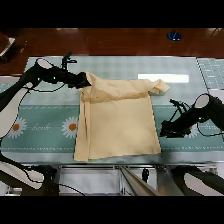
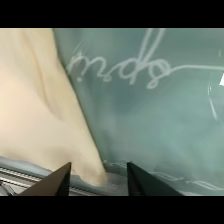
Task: Fold the shirts.
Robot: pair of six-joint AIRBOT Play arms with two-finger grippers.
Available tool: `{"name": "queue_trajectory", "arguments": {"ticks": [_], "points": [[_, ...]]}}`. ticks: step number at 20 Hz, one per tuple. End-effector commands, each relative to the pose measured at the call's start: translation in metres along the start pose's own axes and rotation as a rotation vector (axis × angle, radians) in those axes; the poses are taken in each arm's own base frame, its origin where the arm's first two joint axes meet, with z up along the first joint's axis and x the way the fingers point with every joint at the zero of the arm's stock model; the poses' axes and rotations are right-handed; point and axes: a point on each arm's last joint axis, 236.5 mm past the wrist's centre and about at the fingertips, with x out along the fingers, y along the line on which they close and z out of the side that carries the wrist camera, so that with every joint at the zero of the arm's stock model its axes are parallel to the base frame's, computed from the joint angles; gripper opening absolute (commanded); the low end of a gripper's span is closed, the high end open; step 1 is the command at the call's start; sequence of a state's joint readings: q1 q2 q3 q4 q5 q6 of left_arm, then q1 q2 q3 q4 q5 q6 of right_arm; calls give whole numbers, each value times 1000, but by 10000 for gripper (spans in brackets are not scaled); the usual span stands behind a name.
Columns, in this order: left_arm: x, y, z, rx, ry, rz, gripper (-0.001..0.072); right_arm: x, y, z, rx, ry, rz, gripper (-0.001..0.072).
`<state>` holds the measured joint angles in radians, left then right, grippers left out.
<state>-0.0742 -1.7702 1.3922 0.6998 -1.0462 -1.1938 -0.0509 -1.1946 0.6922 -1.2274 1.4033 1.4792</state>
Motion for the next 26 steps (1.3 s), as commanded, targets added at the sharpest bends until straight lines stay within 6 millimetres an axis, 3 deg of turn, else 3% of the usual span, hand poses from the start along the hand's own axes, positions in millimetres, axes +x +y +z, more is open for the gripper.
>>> {"name": "queue_trajectory", "arguments": {"ticks": [1,5,11,14,15,17,18,19,22,26], "points": [[0,-1,0,6,2,-1,28,8,13,-7,-50,32,-33,407],[0,-2,-4,6,17,-7,28,25,17,-11,-41,110,-25,407],[0,-2,-4,6,18,-8,28,40,35,3,1,100,70,407],[0,-2,-4,6,19,-8,28,50,43,1,-28,124,67,407],[0,-2,-4,6,18,-7,28,53,47,2,-52,119,64,387],[0,-2,-4,6,18,-8,28,57,58,2,-92,109,70,200],[0,-2,-4,6,18,-7,28,58,64,1,-130,107,89,47],[0,-2,-4,6,19,-7,28,57,70,1,-145,107,115,17],[-1,-2,-6,4,26,-11,28,51,73,1,-172,86,122,17],[-16,4,1,-12,5,-11,28,38,58,-1,-200,59,60,17]]}}
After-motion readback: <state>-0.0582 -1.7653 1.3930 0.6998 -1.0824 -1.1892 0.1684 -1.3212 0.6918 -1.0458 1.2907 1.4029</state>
